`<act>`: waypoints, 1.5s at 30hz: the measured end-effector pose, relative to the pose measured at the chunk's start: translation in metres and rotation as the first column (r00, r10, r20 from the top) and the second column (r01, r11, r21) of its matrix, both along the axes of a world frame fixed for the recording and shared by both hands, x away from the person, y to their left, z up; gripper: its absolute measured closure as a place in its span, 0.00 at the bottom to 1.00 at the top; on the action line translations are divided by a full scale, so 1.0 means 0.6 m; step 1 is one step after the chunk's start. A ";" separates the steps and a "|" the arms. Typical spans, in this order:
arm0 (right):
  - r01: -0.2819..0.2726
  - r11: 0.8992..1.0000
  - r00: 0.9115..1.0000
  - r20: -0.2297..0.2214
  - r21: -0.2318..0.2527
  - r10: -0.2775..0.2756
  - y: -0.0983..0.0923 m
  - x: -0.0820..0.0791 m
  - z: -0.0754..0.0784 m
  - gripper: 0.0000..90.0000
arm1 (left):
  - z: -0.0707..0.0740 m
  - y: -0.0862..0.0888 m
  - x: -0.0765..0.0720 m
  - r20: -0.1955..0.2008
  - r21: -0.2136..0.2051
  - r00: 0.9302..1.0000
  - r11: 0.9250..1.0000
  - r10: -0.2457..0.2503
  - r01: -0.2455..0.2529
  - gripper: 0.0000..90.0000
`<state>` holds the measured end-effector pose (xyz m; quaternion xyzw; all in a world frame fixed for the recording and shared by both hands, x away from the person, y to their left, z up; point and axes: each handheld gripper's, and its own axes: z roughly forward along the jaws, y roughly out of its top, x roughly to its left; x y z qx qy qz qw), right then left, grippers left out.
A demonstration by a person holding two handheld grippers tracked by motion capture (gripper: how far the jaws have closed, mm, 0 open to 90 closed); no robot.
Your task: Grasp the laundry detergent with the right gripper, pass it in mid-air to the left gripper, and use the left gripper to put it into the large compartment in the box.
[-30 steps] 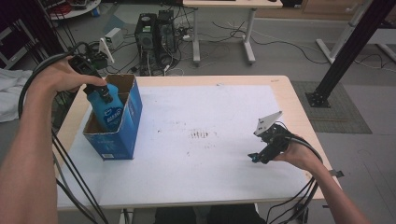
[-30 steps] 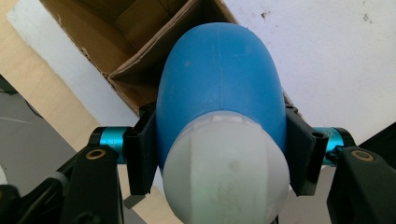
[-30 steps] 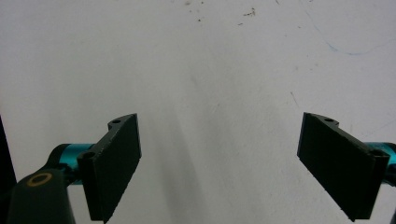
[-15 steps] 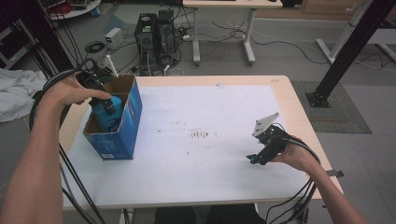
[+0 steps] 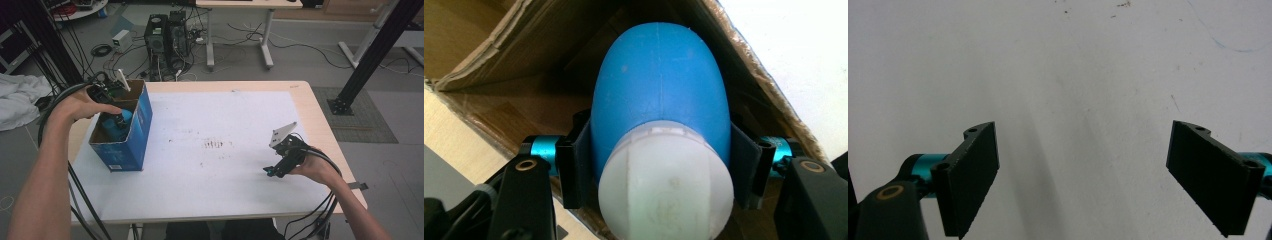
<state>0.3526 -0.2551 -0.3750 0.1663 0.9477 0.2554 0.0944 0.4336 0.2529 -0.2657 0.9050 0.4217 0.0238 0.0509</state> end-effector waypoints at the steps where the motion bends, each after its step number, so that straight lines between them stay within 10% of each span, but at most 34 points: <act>1: -0.001 1.000 1.000 0.000 0.000 0.001 0.000 0.000 0.000 0.14 | -0.003 0.000 -0.001 -0.001 0.003 1.000 1.000 -0.006 0.006 0.43; 45: 0.000 1.000 1.000 -0.007 -0.008 -0.001 0.004 -0.005 -0.009 0.14 | 0.001 -0.009 -0.006 0.008 0.009 0.999 0.999 -0.052 0.052 0.37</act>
